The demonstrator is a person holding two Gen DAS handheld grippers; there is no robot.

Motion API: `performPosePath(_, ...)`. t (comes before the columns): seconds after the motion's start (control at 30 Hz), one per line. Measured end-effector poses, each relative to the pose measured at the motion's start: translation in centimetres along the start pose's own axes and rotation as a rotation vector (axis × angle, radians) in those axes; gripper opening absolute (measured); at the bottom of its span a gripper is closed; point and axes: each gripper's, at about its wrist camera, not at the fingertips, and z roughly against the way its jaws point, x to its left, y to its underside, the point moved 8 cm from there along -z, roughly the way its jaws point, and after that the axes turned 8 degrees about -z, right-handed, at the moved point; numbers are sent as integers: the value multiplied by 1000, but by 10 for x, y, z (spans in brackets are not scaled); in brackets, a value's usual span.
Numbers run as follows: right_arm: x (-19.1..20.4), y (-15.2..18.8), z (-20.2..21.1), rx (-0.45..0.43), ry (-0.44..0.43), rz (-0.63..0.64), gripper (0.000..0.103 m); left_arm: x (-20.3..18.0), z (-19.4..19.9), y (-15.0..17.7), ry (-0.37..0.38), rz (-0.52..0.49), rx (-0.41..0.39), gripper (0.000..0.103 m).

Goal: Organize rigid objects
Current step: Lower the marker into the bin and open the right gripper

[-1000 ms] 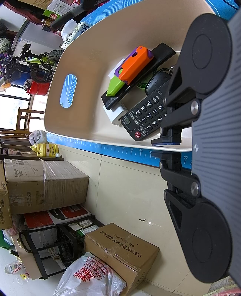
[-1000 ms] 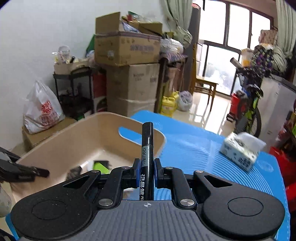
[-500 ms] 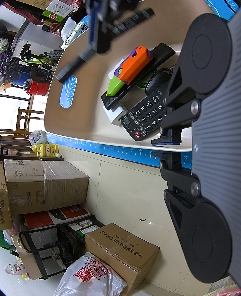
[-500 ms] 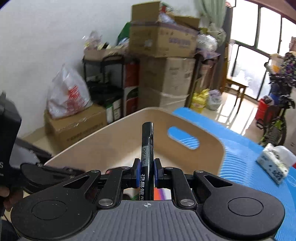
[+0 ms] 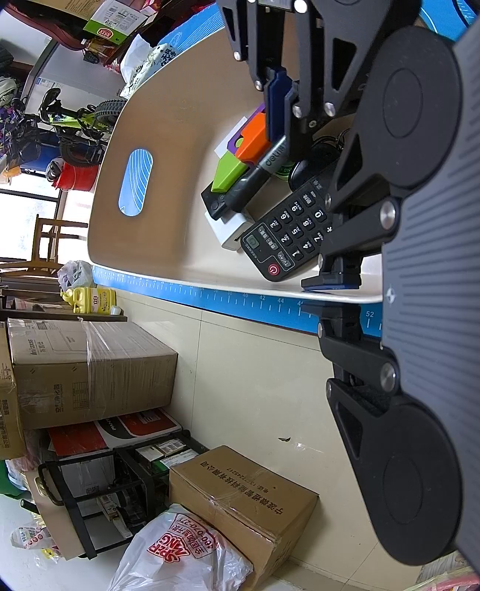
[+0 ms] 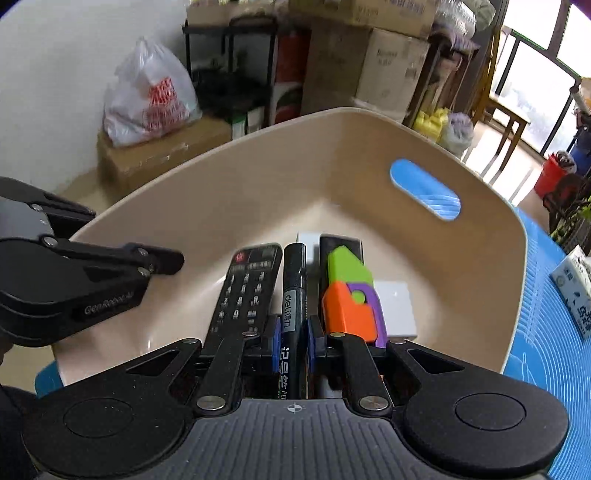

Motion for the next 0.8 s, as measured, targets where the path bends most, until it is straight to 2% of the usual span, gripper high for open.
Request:
performPosePath(0.13, 0, 2, -6, 49, 19, 2, 23, 0, 0, 0, -2, -1, 1, 7)
performPosePath(0.3, 1, 3, -7, 56, 39, 28, 26, 0, -1, -1, -1, 0, 0, 7)
performPosePath(0.33, 1, 2, -6, 50, 39, 25, 35, 0, -1, 0, -1, 0, 1, 7)
performPosePath(0.43, 1, 0, -1, 27, 26, 11, 52, -1, -1, -1, -1, 0, 0, 7)
performPosePath(0.57, -3, -1, 9, -8, 17, -4, 59, -1, -1, -1, -1, 0, 0, 7)
performPosePath(0.63, -7, -1, 15, -30, 16, -26, 66, -1, -1, -1, -1, 0, 0, 7)
performPosePath(0.8, -19, 2, 33, -91, 13, -90, 71, -2, 0, 0, -5, 6, -1, 8)
